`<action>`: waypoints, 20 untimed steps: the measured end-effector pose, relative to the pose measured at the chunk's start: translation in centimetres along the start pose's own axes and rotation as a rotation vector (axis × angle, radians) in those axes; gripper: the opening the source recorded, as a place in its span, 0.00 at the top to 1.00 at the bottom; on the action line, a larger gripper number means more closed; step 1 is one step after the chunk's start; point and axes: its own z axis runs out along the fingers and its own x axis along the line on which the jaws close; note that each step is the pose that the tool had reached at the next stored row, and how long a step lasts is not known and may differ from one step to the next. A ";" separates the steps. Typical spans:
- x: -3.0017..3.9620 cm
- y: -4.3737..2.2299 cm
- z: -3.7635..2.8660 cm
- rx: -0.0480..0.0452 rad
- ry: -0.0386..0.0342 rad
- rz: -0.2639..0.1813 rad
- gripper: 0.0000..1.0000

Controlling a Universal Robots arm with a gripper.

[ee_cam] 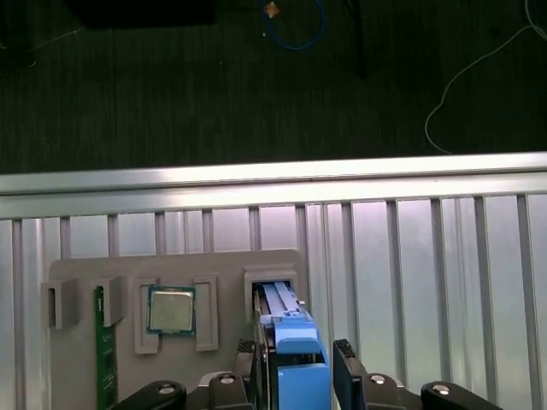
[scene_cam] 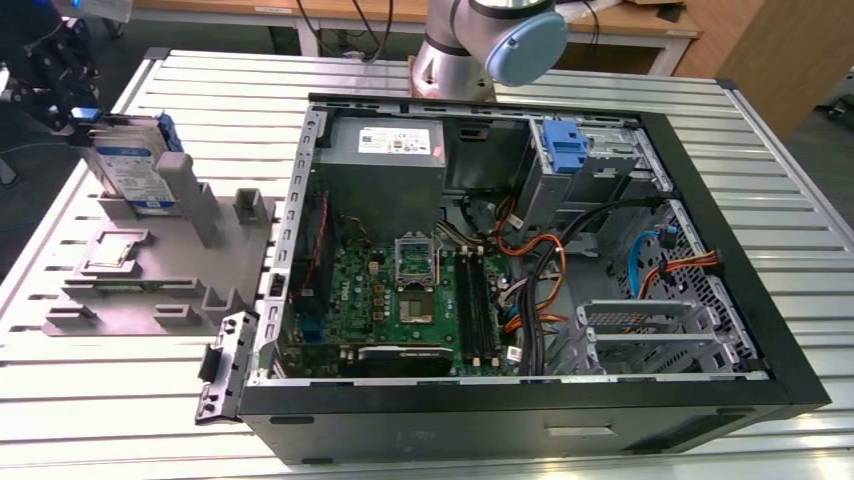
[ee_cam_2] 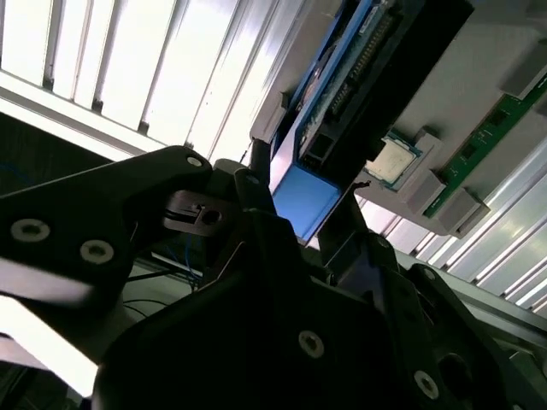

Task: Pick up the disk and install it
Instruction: 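Pick up the disk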

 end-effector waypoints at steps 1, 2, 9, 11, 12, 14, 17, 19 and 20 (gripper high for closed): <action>0.00 0.00 0.05 0.0001 -0.0001 0.000 0.52; 0.00 0.00 0.09 0.0000 0.0000 0.000 0.52; 0.03 -0.01 0.52 0.0002 -0.0001 0.006 0.52; 0.04 -0.01 0.55 0.0006 -0.0003 0.019 0.52; 0.04 -0.01 0.57 0.0014 -0.0006 0.029 0.52; 0.04 -0.01 0.60 0.0018 -0.0008 0.036 0.52; 0.05 -0.02 0.72 0.0019 -0.0008 0.036 0.52; 0.05 -0.02 0.78 0.0019 0.0007 0.036 0.52; 0.05 -0.02 0.80 0.0023 0.0038 0.036 0.52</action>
